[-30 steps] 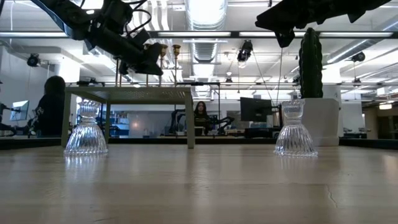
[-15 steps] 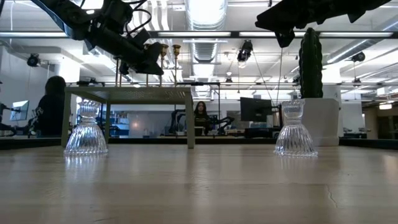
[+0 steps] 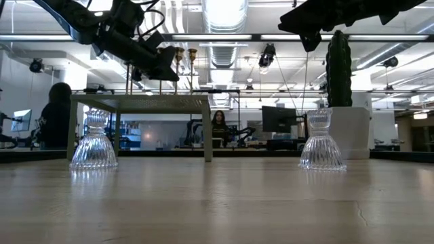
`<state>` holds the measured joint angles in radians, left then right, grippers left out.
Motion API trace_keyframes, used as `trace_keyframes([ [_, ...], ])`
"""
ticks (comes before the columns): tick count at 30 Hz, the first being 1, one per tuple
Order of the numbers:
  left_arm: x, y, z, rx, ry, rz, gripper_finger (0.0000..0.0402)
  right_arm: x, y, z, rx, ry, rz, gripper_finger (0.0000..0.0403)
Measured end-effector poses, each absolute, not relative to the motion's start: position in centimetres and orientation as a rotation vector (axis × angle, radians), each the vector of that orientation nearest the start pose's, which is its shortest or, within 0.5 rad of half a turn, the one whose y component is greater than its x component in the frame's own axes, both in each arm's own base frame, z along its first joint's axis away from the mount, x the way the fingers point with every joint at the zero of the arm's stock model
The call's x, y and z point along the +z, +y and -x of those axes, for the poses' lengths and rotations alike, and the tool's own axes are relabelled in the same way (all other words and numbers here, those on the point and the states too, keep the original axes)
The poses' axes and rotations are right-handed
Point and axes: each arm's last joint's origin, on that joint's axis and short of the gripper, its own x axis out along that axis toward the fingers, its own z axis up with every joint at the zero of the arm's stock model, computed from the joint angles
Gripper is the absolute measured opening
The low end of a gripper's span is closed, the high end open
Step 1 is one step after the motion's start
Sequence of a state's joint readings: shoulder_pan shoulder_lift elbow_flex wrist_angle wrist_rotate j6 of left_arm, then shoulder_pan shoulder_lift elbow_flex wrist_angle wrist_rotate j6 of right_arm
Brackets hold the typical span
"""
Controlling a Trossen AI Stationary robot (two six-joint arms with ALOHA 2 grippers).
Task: Pick & Place candle stick holders
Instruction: Adjust the candle holders on the shelf
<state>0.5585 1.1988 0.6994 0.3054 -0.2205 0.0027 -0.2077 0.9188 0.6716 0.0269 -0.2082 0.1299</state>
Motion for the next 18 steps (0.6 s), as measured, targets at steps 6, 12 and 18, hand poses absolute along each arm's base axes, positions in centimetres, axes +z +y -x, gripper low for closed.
trace_keyframes([
  [6, 26.63, 14.57, -21.81, 0.759, 0.194, 0.039, 0.0015, 29.06, -3.67, -20.26, -0.014, 0.215, -0.175, 0.0079],
  [12, 26.74, 14.79, -21.71, 0.737, 0.181, 0.042, 0.0015, 29.06, -3.66, -20.26, -0.014, 0.215, -0.175, 0.0069],
  [18, 26.73, 14.81, -21.7, 0.728, 0.178, 0.051, 0.0026, 29.06, -3.66, -20.26, -0.014, 0.215, -0.175, 0.0066],
])
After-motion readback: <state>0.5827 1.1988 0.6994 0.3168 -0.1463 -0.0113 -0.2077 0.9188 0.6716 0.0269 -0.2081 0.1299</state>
